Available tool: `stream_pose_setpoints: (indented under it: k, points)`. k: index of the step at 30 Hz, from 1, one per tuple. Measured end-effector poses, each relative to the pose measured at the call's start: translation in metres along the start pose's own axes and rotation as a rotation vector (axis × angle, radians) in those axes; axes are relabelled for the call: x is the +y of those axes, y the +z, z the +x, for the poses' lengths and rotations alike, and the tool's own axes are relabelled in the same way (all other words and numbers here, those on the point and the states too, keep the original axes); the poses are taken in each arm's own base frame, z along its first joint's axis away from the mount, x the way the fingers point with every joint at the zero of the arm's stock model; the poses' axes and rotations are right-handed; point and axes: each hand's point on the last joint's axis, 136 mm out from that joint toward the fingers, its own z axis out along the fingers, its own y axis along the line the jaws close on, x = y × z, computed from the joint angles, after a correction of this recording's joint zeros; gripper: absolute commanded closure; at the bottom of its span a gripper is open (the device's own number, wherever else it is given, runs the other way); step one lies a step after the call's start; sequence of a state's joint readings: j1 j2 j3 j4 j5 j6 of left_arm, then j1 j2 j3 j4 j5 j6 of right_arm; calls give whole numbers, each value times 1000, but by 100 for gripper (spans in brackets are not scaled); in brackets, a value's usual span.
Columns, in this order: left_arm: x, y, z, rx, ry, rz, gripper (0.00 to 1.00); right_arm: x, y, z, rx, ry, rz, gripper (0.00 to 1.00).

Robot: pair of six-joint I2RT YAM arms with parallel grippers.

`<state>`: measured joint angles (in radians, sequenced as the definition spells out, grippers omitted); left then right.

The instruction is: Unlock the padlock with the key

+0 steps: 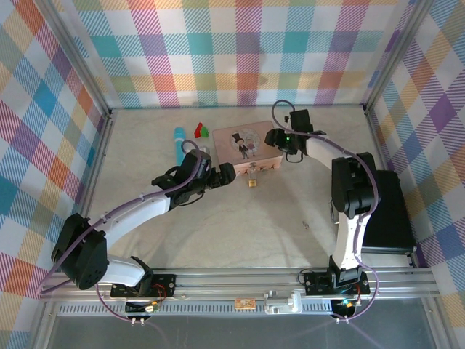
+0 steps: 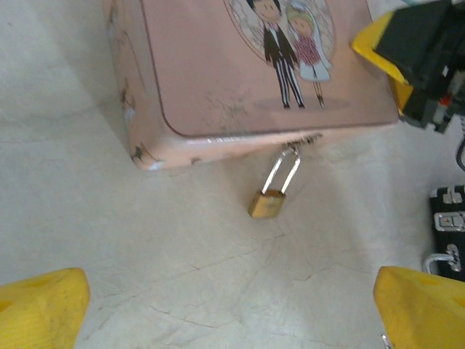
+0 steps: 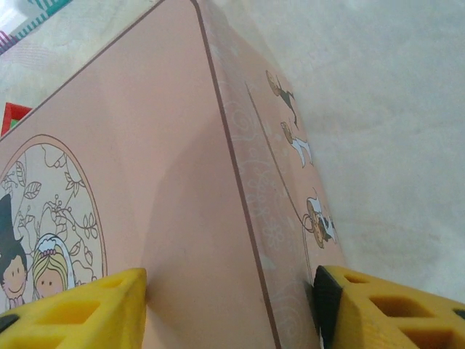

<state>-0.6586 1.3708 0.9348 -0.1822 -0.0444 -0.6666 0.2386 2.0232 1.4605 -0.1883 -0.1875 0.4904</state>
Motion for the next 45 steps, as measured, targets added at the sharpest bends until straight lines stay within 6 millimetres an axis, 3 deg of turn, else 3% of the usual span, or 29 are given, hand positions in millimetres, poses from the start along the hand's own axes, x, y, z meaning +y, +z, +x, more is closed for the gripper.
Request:
stream_pose_setpoints:
  k: [3, 7, 10, 13, 17, 24, 27, 34, 45]
  points:
    - [-6, 2, 3, 7, 3, 24, 0, 0, 1, -1, 11, -27, 7, 26]
    - [-10, 6, 8, 10, 7, 52, 0, -6, -15, 5, 40, -52, 64, 23]
    - [-10, 10, 11, 4, 6, 64, 0, -6, -43, 7, 36, -62, 110, 24]
    - [-9, 15, 12, -4, 6, 71, 0, -6, -83, 18, 19, -63, 156, 27]
    - [-9, 25, 13, -9, 6, 77, 0, -22, -121, 61, 57, -54, 251, 30]
    - [4, 33, 28, 9, 7, 67, 0, -69, -143, 183, 306, -31, 450, 42]
    - [13, 35, 36, 31, 8, 43, 0, -86, -157, 215, 359, -5, 522, 48]
    - [16, 35, 37, 29, 9, 34, 0, -120, -176, 252, 385, 79, 643, 61]
    - [16, 35, 37, 27, 7, 32, 0, -129, -168, 270, 382, 159, 638, 69]
